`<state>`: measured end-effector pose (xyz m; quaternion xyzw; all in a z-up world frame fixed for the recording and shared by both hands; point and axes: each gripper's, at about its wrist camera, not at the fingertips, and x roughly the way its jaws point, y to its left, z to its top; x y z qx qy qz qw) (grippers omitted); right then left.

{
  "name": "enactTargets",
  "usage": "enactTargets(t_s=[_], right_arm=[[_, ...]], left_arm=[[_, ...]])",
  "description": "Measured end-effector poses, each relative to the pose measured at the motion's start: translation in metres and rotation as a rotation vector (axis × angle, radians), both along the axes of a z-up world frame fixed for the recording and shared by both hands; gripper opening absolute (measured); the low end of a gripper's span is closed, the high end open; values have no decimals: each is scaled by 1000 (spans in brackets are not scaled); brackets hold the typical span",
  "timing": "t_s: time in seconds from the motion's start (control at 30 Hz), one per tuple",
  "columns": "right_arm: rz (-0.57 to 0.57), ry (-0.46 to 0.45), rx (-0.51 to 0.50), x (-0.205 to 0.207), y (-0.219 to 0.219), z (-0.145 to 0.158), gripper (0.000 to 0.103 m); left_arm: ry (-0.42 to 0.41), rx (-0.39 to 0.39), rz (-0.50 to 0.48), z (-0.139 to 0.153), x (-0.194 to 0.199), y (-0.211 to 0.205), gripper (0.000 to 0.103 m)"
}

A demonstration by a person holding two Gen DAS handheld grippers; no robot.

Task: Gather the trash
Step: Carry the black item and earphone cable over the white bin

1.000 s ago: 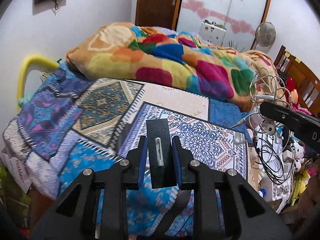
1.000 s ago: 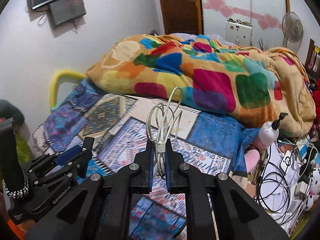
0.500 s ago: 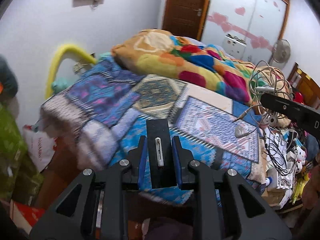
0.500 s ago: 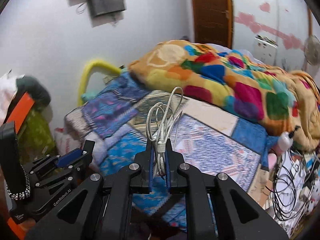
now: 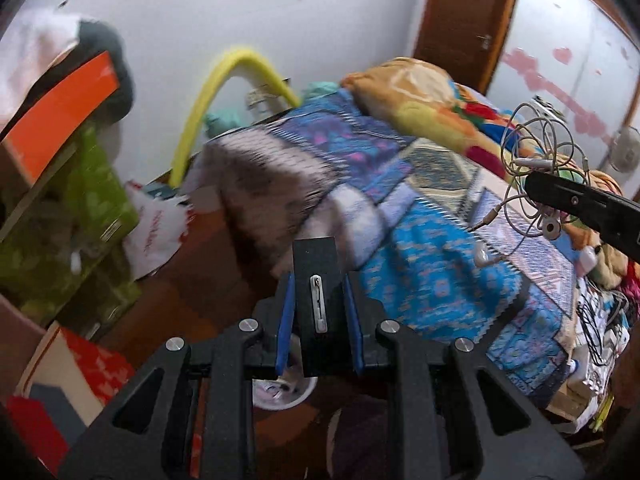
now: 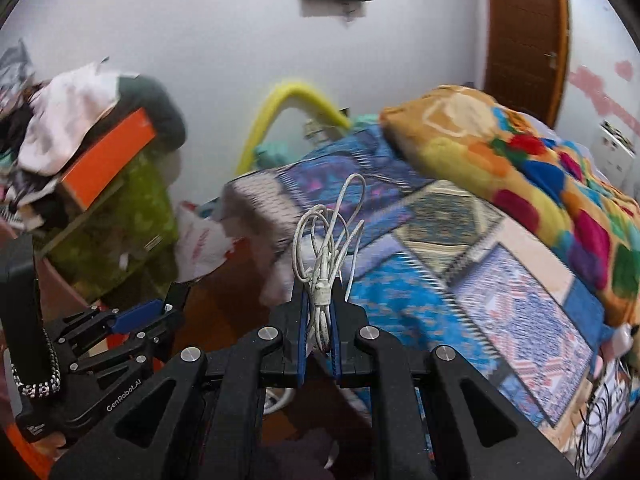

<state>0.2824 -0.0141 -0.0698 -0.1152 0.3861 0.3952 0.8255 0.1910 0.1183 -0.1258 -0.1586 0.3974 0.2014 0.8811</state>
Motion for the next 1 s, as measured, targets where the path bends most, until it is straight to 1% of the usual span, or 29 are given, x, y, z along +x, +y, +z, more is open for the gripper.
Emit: enactTargets(t_s=[0.2, 0.37, 0.53, 0.63, 0.73, 0.9, 1.0], right_arm=[[103, 41, -45, -20, 43, -24, 9], [186, 78, -128, -32, 79, -56, 9], [246, 152, -229, -37, 110, -100, 9], [273, 200, -283, -40, 124, -124, 9], [290, 256, -329, -41, 135, -148, 9], [316, 339, -403, -41, 156, -186, 9], [335, 383, -430, -43, 168, -203, 11]], left_arm=[[36, -46, 79, -23, -27, 34, 24], [93, -94, 115, -56, -37, 52, 24], [179, -165, 143, -104, -41, 66, 24], [226, -191, 145, -126, -39, 70, 24], [265, -236, 156, -151, -38, 76, 24], [309, -295, 172, -180, -36, 84, 24], [322, -336, 166, -192, -34, 88, 24]])
